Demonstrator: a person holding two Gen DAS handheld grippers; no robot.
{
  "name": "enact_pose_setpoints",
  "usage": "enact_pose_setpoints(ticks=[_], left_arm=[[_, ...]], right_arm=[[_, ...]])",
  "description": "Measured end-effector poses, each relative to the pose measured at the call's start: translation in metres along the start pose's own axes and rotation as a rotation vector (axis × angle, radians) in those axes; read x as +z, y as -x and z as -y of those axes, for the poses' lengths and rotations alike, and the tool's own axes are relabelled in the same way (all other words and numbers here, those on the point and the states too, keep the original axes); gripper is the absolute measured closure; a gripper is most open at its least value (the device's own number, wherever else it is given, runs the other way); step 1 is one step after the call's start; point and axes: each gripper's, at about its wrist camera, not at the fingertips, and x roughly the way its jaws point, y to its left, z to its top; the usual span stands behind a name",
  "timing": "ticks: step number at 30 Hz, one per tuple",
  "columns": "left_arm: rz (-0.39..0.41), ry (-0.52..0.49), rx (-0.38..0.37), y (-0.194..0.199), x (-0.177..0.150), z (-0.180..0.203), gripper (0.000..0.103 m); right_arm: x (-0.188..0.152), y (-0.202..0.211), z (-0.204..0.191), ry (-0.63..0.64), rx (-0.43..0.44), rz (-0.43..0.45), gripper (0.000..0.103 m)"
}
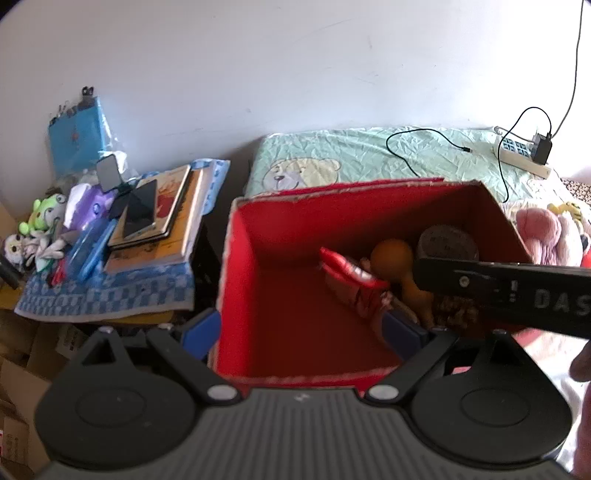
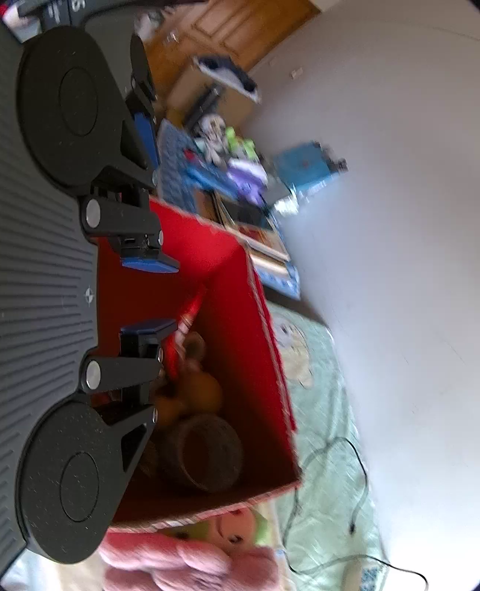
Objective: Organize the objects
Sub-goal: 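Raise the right gripper out of the box toward the small red gift box, then close the right gripper on the small red gift box with gold print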
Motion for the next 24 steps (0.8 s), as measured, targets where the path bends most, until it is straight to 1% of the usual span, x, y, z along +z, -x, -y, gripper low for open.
enact_pose_setpoints(ticks=[2, 4, 8, 12, 15, 17, 19, 24], left_arm=[[0.003, -0.001, -0.003, 0.006, -0.01, -0.006, 0.006], [-0.004, 0.001, -0.025, 0.012, -0.02, -0.011, 0.005], [-0.022, 0.008, -0.061, 0.016, -0.036, -0.019, 0.003], [-0.071, 0.032, -0.102, 0.011, -0.051, -0.025, 0.002], [-0.107, 0.046, -0.141, 0.007, -0.064, -0.027, 0.001], [-0.127, 0.039, -0.148, 0.003, -0.071, -0.025, 0.001], [-0.145, 0.029, -0.15, -0.002, -0.077, -0.023, 0.001], [-0.211, 0.034, -0.176, -0.017, -0.092, -0.022, 0.001]], right_arm=[[-0.005, 0.002, -0.003, 0.003, 0.038, -0.028, 0.073], [-0.011, 0.004, -0.007, 0.018, 0.066, -0.054, 0.073], [-0.024, 0.007, -0.011, 0.033, 0.098, -0.092, 0.073], [-0.036, 0.003, -0.01, 0.023, 0.111, -0.141, 0.073], [-0.046, -0.002, -0.008, 0.017, 0.109, -0.181, 0.073], [-0.052, -0.007, -0.007, 0.009, 0.097, -0.205, 0.072], [-0.057, -0.015, -0.004, -0.011, 0.083, -0.237, 0.066], [-0.072, -0.028, 0.003, -0.066, 0.053, -0.311, 0.064]])
